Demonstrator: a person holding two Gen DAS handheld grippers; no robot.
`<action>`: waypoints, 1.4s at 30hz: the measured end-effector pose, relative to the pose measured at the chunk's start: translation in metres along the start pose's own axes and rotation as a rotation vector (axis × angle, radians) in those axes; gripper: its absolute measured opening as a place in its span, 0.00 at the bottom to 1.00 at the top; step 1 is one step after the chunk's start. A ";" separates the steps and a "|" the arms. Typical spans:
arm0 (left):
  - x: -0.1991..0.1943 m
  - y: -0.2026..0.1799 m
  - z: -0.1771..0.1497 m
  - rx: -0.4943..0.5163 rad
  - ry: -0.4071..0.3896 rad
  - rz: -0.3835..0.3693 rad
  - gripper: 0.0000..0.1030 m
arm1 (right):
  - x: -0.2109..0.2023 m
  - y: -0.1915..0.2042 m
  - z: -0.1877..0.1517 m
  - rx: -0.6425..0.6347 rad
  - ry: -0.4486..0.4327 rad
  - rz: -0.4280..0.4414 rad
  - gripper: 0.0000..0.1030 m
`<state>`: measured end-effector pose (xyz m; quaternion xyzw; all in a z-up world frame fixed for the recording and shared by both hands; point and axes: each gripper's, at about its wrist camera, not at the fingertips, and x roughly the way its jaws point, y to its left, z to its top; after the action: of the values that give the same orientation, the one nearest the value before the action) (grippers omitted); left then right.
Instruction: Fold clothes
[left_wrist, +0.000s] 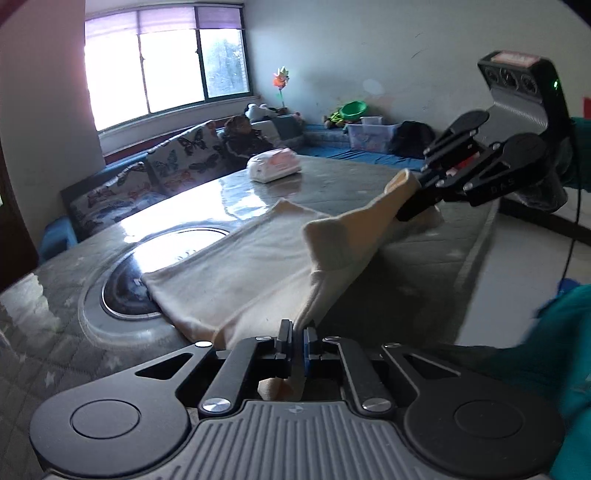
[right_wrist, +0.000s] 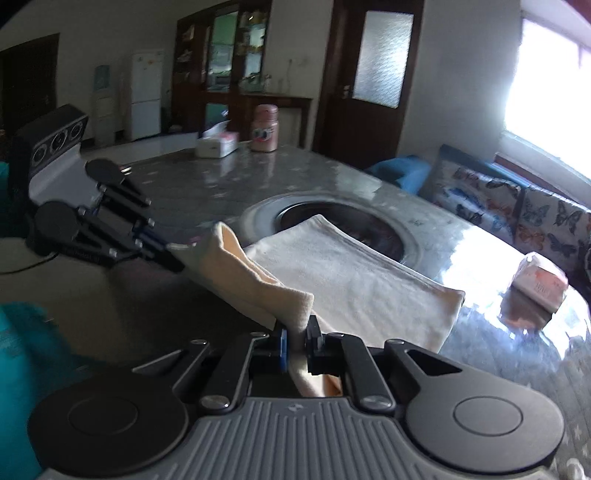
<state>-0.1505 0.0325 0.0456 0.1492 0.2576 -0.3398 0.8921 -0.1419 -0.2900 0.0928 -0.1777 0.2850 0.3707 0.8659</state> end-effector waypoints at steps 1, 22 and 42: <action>-0.007 -0.003 0.000 -0.010 0.001 -0.012 0.06 | -0.005 0.003 0.000 0.000 0.009 0.012 0.08; 0.126 0.101 0.062 -0.068 0.071 0.086 0.06 | 0.104 -0.108 0.066 0.036 0.105 -0.062 0.08; 0.144 0.117 0.058 -0.284 0.015 0.223 0.19 | 0.104 -0.141 -0.013 0.394 0.041 -0.290 0.19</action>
<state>0.0424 0.0157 0.0230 0.0519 0.2917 -0.1977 0.9344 0.0163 -0.3337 0.0308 -0.0522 0.3410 0.1761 0.9220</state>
